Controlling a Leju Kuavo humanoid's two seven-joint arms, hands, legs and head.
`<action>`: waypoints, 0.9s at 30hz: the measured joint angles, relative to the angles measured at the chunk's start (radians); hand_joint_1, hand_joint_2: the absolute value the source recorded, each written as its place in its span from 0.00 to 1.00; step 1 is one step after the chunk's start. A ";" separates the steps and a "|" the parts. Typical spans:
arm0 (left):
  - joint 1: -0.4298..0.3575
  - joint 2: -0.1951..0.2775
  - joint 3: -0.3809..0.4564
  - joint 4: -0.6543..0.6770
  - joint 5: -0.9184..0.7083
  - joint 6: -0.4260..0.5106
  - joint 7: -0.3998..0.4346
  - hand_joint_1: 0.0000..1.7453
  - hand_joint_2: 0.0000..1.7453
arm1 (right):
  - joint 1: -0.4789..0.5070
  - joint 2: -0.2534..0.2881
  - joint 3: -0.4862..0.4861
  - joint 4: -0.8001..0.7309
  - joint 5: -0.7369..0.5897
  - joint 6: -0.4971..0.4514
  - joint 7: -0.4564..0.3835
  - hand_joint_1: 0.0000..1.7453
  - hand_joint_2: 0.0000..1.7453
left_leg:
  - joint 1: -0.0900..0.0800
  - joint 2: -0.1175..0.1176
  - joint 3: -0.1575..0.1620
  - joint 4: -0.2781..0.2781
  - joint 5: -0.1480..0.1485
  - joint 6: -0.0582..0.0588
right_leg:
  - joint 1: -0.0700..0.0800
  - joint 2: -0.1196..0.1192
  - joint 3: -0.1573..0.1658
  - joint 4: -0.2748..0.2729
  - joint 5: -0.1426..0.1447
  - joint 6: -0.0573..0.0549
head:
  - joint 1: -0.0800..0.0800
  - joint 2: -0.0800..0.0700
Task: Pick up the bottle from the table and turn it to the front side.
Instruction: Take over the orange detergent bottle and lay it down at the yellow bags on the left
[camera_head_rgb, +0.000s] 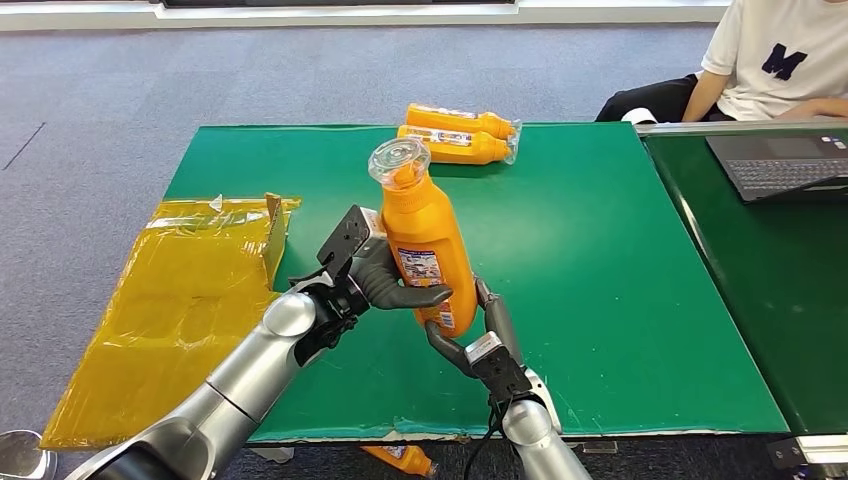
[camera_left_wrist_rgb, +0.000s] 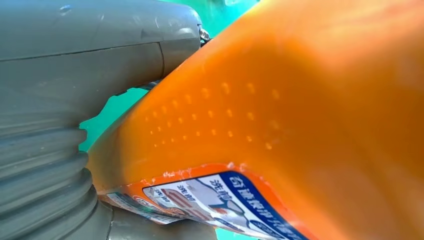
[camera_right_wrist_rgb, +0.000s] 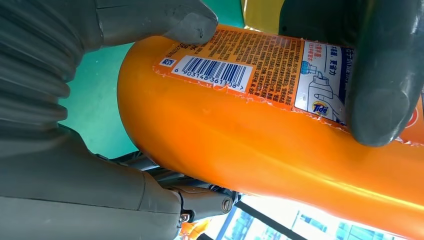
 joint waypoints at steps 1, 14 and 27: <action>0.001 0.001 0.000 -0.002 0.000 0.000 0.000 1.00 1.00 | 0.000 0.000 0.000 0.000 0.000 0.000 0.000 1.00 1.00 | 0.000 0.000 0.000 0.000 0.000 0.000 | 0.000 0.000 0.000 0.000 0.000 0.000 | 0.000 0.000; 0.016 0.009 0.000 -0.032 -0.066 0.050 -0.020 1.00 1.00 | 0.002 0.000 0.001 -0.003 0.012 -0.003 0.008 0.00 0.50 | 0.000 0.000 0.000 0.000 0.000 0.000 | 0.000 0.000 0.000 0.000 0.000 0.000 | 0.000 0.000; 0.059 0.079 0.041 -0.092 -0.539 0.405 -0.116 1.00 1.00 | 0.068 -0.003 0.002 -0.175 0.038 0.010 0.061 0.00 0.00 | 0.000 0.000 0.000 0.000 0.000 0.000 | 0.001 0.000 0.000 0.000 0.000 0.000 | 0.000 0.000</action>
